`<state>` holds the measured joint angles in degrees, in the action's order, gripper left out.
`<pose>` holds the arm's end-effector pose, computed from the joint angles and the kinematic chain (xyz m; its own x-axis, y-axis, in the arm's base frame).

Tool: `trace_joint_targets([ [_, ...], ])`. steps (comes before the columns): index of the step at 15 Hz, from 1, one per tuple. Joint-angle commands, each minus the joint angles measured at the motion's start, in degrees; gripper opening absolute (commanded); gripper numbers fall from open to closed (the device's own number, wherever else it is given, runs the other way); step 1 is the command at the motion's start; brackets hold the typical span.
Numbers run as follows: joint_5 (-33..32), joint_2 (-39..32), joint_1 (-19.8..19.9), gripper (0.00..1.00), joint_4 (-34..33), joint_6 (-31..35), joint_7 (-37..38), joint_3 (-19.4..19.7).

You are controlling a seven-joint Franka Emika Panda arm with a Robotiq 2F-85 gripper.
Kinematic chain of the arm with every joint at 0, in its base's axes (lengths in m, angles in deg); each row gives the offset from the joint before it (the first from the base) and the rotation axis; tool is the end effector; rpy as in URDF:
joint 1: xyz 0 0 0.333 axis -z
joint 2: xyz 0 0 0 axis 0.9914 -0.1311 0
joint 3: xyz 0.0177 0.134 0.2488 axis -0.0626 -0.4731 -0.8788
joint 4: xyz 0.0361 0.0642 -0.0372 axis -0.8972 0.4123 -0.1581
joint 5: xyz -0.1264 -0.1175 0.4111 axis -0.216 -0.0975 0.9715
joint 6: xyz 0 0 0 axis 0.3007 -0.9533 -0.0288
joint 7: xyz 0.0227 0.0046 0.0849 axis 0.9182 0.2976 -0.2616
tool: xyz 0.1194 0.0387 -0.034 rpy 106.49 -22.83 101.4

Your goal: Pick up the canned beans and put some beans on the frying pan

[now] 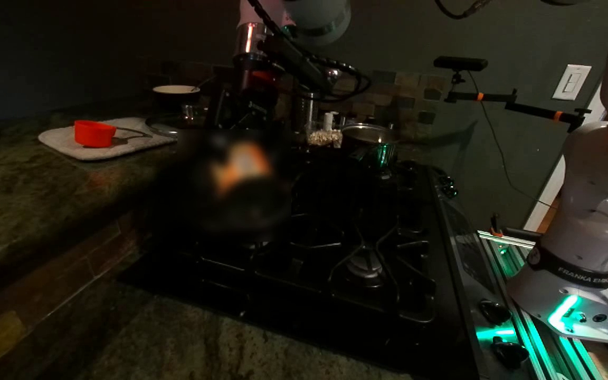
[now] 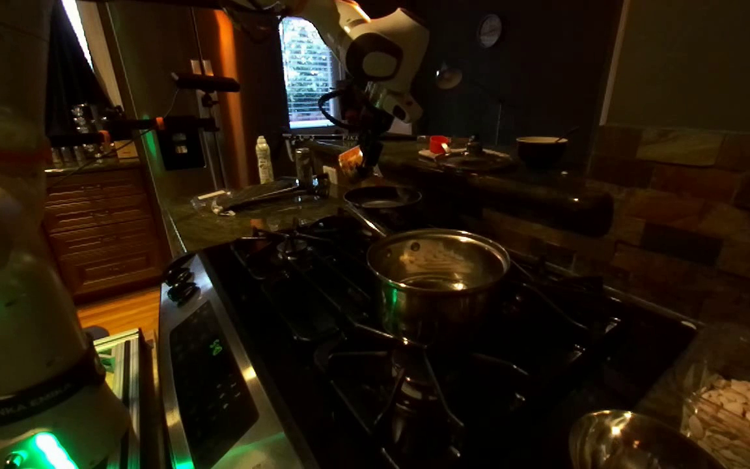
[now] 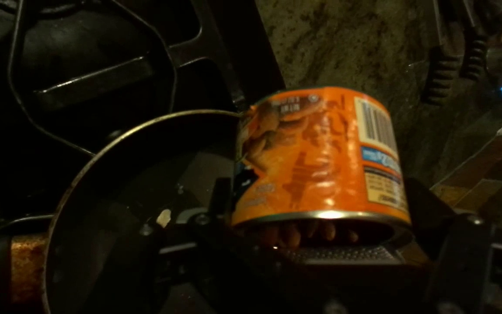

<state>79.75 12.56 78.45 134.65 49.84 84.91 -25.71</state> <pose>0.6620 0.1641 0.3671 0.9386 -0.2581 -0.2290 -0.3373 -0.8260 -0.4516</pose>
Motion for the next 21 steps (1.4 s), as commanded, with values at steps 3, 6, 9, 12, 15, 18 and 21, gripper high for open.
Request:
trace_joint_targets([
  [3,6.38,-4.17,2.44,0.69,-5.59,-6.55,0.93,0.83],
  [6,7.98,-5.46,2.99,0.69,-6.93,-8.41,1.11,1.4],
  [9,8.03,-5.88,2.8,0.69,-7.25,-9.23,0.88,1.52],
  [12,7.86,-5.69,2.48,0.69,-7.16,-10.26,0.33,1.23],
  [15,8.73,-5.93,2.52,0.69,-7.46,-12.46,0.13,0.97],
  [18,13.16,-7.37,3.88,0.69,-9.3,-19.32,-0.06,0.59],
  [21,14.23,-7.78,3.45,0.69,-9.94,-20.26,0.88,1.81],
])
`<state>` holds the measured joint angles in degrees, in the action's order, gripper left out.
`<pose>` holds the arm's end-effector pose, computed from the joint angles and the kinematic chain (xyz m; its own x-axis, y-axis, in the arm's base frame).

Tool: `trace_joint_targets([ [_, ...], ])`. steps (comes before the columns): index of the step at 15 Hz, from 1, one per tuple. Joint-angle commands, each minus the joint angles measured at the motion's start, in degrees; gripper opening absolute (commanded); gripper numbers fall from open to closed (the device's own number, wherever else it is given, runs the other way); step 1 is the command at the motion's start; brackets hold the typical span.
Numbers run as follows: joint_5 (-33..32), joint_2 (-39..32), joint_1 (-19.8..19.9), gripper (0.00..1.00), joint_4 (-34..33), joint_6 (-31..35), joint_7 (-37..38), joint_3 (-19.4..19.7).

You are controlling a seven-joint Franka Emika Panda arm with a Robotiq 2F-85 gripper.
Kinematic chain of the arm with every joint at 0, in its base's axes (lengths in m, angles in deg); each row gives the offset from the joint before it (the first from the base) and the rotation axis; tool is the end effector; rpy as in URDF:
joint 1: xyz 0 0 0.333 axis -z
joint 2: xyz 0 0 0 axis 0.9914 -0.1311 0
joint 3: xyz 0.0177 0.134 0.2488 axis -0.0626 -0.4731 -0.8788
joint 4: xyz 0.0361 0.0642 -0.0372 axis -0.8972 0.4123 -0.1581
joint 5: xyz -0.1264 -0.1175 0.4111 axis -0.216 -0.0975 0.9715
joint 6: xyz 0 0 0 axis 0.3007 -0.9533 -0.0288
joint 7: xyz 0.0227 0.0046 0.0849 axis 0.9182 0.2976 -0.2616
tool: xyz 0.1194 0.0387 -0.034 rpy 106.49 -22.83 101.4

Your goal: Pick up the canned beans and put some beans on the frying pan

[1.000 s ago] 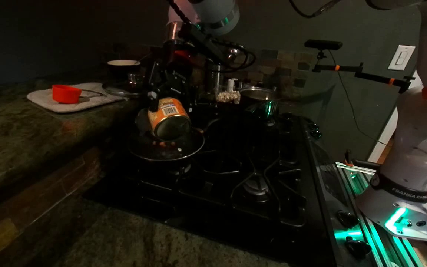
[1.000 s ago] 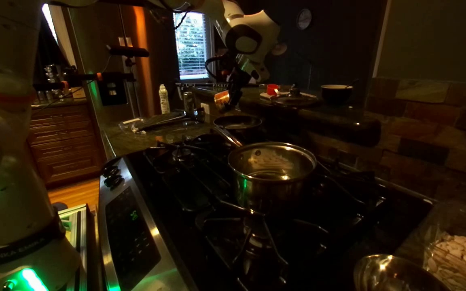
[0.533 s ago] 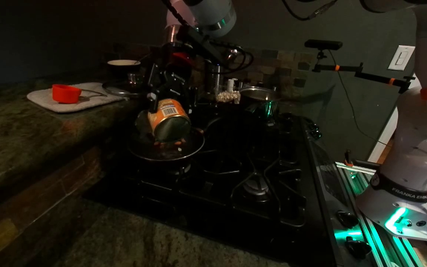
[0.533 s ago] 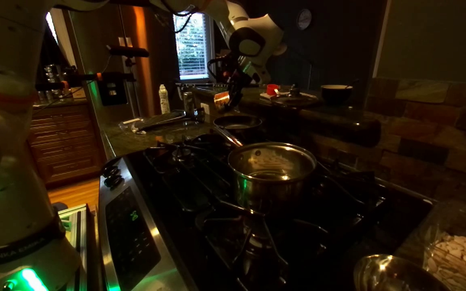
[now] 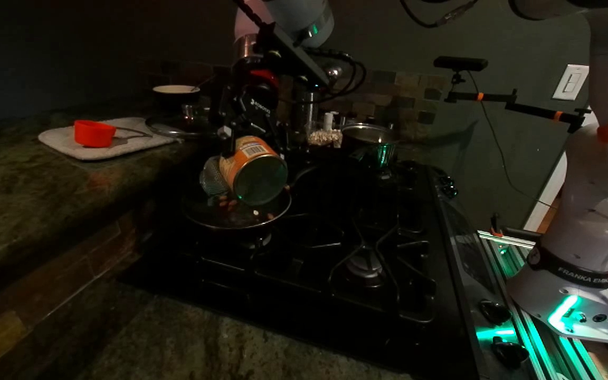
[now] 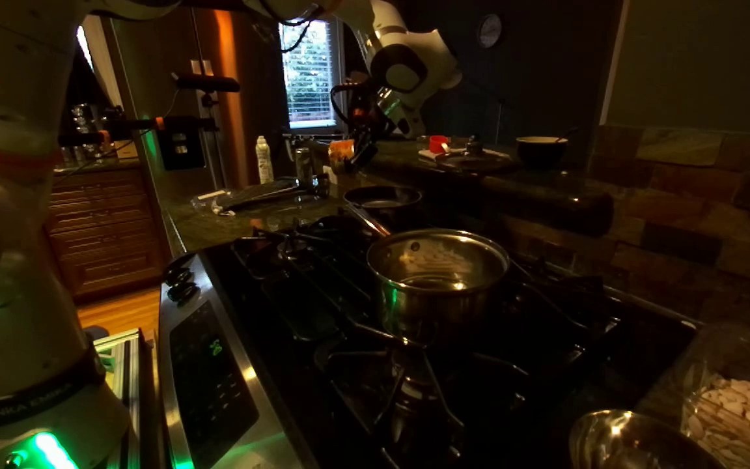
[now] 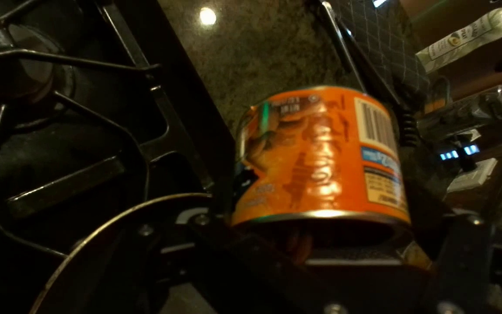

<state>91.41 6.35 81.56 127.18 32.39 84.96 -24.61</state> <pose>0.6636 0.1508 0.3604 0.8491 -0.1532 -0.5055 -0.4452 -0.7226 -0.5289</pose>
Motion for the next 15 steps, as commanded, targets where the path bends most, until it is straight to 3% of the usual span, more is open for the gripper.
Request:
trace_joint_targets([
  [1,2.23,-1.56,0.06,0.69,-2.4,-2.07,1.07,1.11],
  [8,-8.39,2.29,-4.36,0.69,2.07,8.33,-3.54,1.58],
  [15,-21.31,9.57,-7.74,0.69,11.21,25.4,-8.0,-0.09],
])
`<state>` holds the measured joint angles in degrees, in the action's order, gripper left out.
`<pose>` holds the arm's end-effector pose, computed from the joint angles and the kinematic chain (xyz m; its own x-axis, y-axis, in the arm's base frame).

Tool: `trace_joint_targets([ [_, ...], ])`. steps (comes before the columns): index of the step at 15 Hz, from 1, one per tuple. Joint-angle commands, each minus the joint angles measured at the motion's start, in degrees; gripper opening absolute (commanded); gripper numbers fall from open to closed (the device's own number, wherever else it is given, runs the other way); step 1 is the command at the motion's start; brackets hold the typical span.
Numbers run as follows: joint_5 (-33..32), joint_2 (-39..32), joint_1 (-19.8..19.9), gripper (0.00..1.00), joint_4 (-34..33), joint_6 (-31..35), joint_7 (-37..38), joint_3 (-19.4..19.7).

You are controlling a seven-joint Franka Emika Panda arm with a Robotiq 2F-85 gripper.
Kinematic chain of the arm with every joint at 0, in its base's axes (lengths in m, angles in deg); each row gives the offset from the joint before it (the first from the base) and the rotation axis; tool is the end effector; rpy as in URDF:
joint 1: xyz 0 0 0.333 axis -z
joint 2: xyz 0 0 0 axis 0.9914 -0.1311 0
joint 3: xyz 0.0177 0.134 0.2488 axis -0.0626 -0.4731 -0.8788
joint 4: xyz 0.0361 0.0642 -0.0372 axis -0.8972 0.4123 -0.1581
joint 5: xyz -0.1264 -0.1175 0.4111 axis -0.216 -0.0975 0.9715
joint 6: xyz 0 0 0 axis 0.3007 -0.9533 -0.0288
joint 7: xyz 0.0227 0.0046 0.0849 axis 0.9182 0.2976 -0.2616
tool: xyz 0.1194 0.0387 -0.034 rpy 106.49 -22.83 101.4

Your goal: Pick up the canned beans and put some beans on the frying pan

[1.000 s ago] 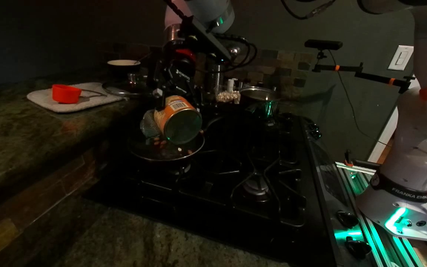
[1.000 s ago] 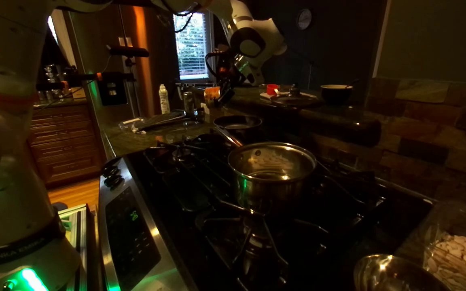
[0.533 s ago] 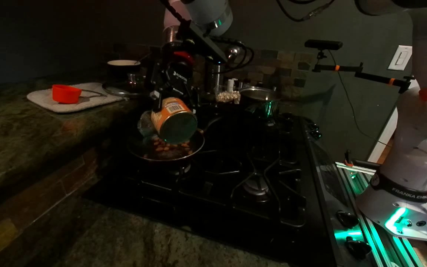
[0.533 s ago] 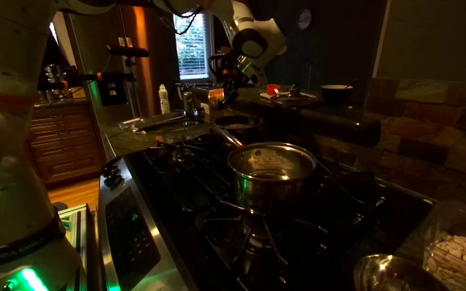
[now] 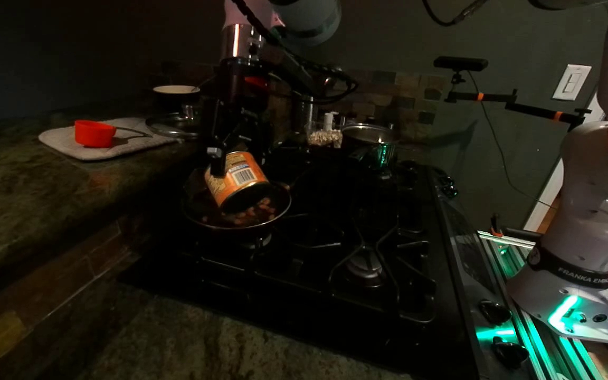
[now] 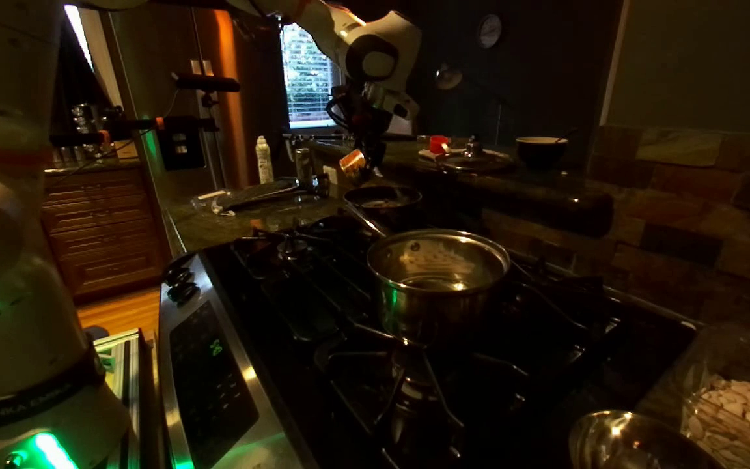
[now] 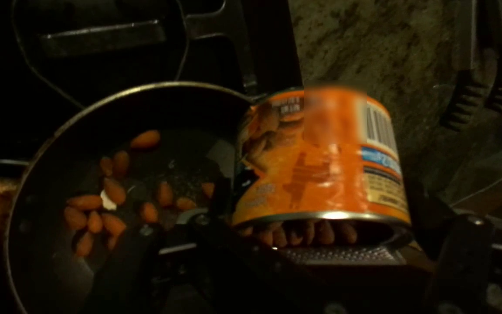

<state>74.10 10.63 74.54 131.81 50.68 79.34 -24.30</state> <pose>0.6678 0.1873 0.3665 0.9853 -0.1178 -0.1240 -0.1585 -0.9015 -0.4026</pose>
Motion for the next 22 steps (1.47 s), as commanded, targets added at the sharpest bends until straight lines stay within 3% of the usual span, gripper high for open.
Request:
trace_joint_targets([
  [1,-5.26,6.36,-0.97,0.69,8.17,10.5,-2.91,-0.57],
  [5,-8.34,10.77,-0.98,0.69,14.52,21.35,-6.08,-1.75],
  [10,-9.44,16.48,-0.61,0.69,22.02,26.57,-15.13,-3.2],
  [16,2.87,23.58,-2.58,0.69,28.22,26.61,-37.34,-5.28],
  [22,20.01,24.61,-7.93,0.69,28.29,28.62,-51.17,-6.07],
])
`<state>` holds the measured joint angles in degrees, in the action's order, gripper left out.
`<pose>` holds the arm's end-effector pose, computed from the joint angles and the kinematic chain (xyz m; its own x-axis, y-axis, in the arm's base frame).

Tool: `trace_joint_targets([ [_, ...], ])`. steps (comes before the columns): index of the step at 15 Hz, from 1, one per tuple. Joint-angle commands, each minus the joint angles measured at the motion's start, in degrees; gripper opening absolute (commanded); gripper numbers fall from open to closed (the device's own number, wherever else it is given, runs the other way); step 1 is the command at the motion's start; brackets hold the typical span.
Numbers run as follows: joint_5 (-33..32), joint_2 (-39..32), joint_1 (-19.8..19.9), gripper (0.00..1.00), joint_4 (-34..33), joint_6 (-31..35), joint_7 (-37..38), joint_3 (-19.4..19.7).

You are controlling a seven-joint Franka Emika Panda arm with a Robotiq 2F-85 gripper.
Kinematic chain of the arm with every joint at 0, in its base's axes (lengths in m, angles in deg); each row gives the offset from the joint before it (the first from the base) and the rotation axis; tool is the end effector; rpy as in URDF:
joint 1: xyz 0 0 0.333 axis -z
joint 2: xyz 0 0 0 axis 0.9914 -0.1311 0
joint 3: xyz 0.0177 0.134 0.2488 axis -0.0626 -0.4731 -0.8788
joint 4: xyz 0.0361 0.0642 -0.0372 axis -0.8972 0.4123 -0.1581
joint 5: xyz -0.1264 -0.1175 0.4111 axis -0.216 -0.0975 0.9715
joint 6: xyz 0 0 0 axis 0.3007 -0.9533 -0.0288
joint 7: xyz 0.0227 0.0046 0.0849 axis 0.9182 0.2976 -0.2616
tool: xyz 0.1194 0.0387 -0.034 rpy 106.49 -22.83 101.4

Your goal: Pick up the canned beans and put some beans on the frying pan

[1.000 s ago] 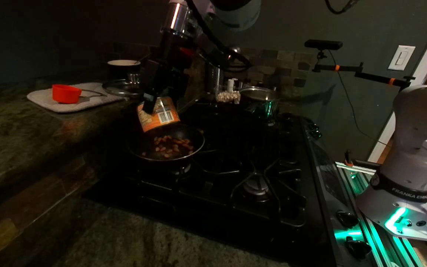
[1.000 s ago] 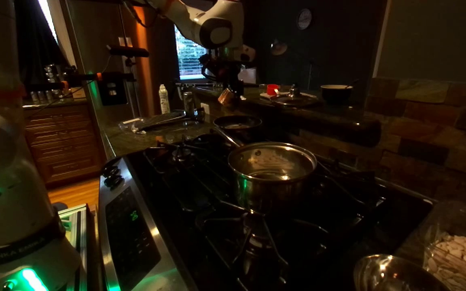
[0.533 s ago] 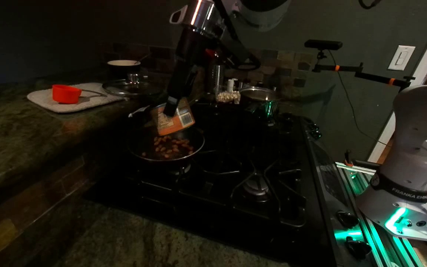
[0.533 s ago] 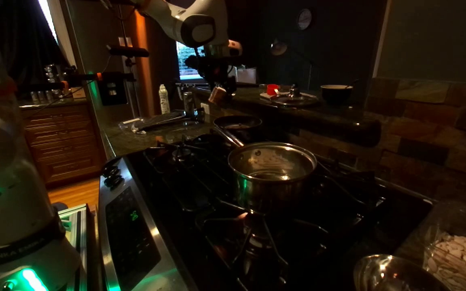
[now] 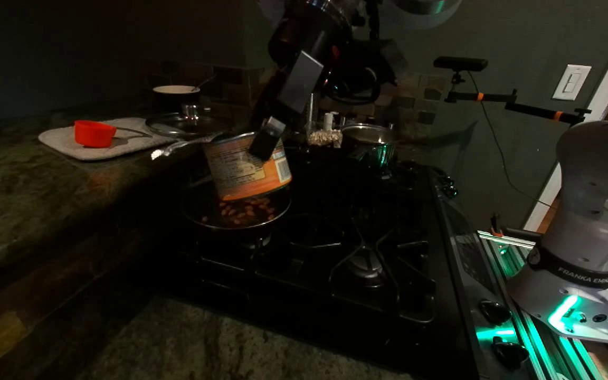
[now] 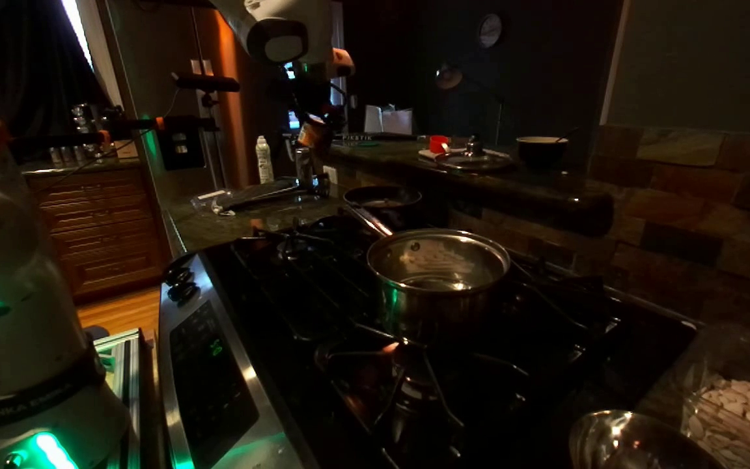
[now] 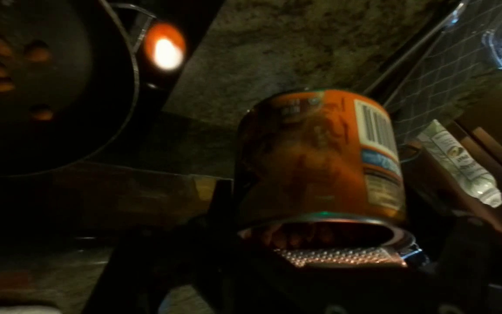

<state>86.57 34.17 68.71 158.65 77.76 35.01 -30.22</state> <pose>0.5578 0.2697 0.4262 0.7575 0.4047 0.5123 0.6018 -0.7371 -0.3075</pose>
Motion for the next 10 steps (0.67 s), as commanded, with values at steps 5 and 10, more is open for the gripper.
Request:
trace_joint_targets([
  [5,5.5,0.13,-1.69,0.94,0.2,0.07,-5.05,-0.34],
  [10,5.83,-2.05,-3.27,0.69,0.49,0.63,-8.71,-2.01],
])
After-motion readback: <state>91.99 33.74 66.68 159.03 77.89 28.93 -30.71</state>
